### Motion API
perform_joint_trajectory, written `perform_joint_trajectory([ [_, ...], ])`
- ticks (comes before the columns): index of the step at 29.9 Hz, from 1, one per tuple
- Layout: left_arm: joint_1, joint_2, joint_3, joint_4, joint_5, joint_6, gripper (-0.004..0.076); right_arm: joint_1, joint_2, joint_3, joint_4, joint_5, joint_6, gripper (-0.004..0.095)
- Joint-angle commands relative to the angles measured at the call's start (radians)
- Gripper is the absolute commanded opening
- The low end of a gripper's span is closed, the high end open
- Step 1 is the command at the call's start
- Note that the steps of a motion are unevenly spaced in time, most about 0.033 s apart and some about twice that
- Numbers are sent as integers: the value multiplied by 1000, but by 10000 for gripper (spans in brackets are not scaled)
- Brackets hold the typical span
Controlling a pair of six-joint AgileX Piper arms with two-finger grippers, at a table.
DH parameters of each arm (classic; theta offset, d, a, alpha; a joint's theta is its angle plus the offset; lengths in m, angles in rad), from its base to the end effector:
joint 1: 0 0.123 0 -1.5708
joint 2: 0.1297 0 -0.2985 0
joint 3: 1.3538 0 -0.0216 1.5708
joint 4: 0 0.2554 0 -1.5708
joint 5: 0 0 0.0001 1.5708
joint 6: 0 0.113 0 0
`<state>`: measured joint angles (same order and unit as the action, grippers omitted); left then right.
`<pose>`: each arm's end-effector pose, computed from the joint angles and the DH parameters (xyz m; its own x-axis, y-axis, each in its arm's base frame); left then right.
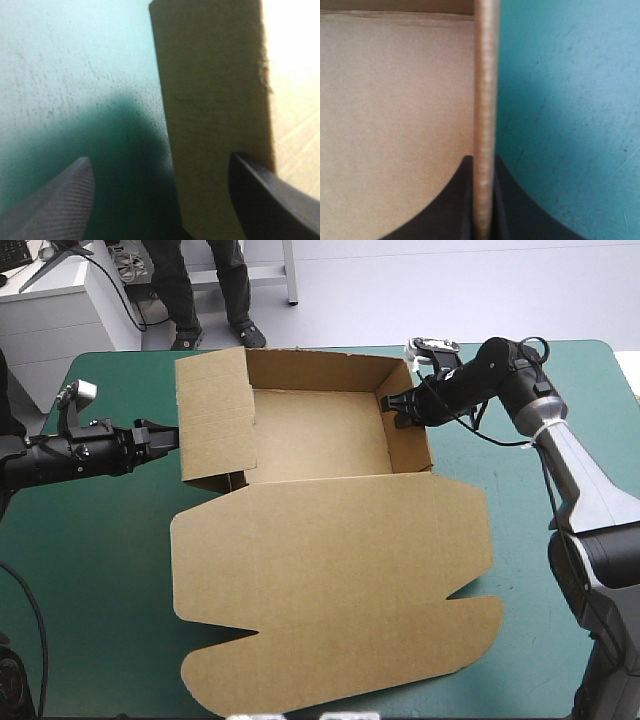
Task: Fold the box
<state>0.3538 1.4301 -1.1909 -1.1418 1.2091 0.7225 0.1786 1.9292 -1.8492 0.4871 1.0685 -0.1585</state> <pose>0.3009 0.0086 0.3547 -0.7633 -0.2460 -0.5974 0.3086 0.6735 -0.6717 0.4348 0.1256 0.3229 -0.8629 -0.0714 -0.5003 -0.3003 0.8687 0.3940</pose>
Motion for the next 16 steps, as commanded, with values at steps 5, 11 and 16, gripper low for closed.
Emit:
perform_joint_trajectory([
  [5, -5, -30, -26, -99, 88, 11, 529, 51, -39, -33, 56, -67, 10, -3],
  [11, -14, -33, -26, -111, 88, 4, 529, 103, -19, -33, 54, -114, 22, -3],
  [16, -46, -51, -26, -125, 88, 4, 529, 121, 8, -33, 48, -125, 37, -3],
])
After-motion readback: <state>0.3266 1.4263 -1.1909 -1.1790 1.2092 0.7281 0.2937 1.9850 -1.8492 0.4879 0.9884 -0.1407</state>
